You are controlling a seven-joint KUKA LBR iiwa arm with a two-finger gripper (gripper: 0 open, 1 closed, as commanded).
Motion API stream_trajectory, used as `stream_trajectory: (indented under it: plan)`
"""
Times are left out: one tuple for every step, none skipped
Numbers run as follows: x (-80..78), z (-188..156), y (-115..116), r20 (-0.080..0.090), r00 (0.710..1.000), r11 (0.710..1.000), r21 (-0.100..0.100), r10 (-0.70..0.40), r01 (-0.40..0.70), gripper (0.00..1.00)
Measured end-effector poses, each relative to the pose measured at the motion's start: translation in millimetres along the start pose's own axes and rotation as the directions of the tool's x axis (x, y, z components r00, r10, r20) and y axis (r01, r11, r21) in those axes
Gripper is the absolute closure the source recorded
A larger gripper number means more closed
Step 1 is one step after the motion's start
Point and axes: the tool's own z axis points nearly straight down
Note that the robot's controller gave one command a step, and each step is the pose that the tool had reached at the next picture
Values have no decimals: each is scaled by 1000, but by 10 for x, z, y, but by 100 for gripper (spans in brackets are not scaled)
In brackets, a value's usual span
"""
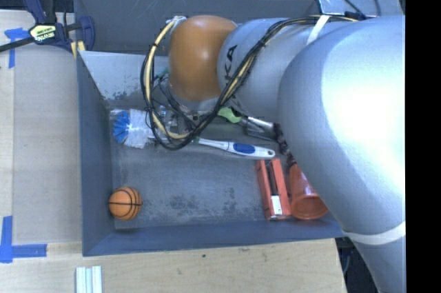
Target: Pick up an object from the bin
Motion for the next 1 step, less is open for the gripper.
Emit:
stream_trajectory:
  plan:
    - [0, 0, 0, 0, 1000, 1000, 0, 0, 0, 100]
